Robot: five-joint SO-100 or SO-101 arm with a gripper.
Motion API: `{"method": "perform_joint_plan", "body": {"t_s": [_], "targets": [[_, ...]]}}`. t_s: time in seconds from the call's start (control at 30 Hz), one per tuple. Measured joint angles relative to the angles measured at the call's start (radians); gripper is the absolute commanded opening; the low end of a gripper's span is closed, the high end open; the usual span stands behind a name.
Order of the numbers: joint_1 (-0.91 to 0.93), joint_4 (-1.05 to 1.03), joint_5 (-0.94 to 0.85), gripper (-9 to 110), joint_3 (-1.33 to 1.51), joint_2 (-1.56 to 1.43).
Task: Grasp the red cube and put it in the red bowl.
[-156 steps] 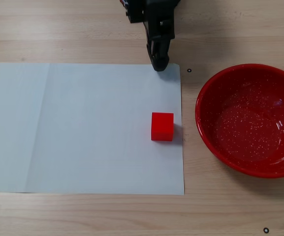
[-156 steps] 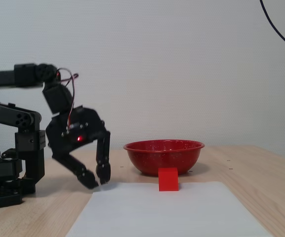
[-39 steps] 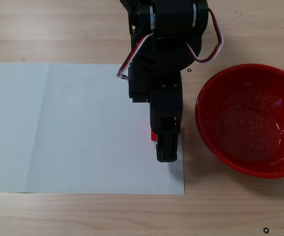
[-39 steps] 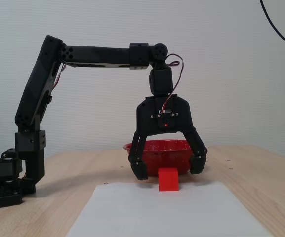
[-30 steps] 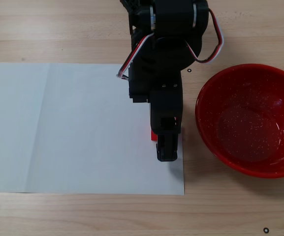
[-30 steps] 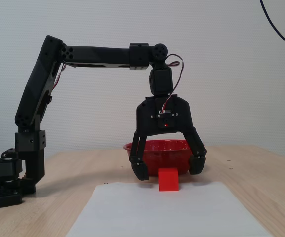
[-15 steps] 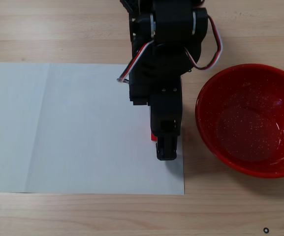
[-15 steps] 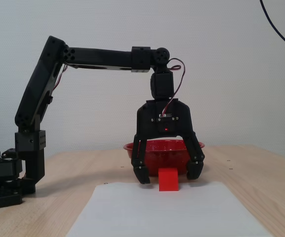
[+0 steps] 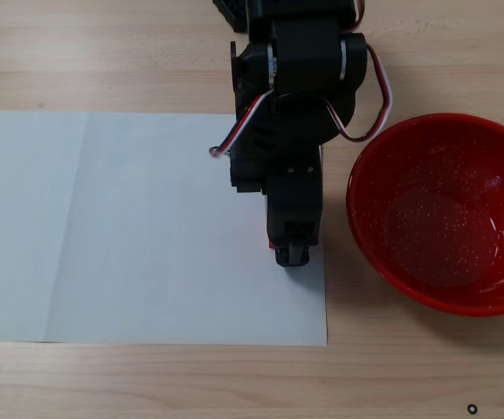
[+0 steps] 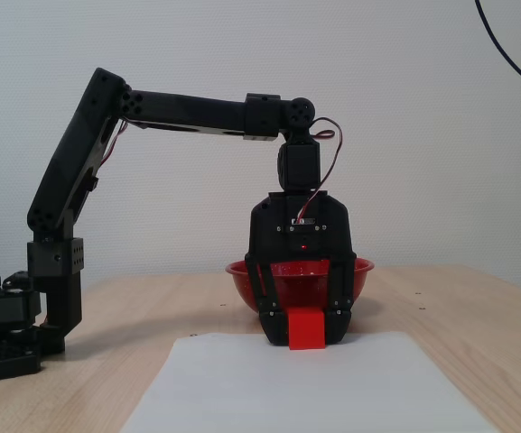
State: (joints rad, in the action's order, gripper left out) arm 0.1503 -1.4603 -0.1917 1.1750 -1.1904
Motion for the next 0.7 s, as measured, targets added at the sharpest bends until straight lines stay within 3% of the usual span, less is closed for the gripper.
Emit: {"method": "perform_joint_plan", "body": {"t_s": [0.7], "targets": [[-0.029,-0.276,-0.052,0,-0.434,0.002]]}}
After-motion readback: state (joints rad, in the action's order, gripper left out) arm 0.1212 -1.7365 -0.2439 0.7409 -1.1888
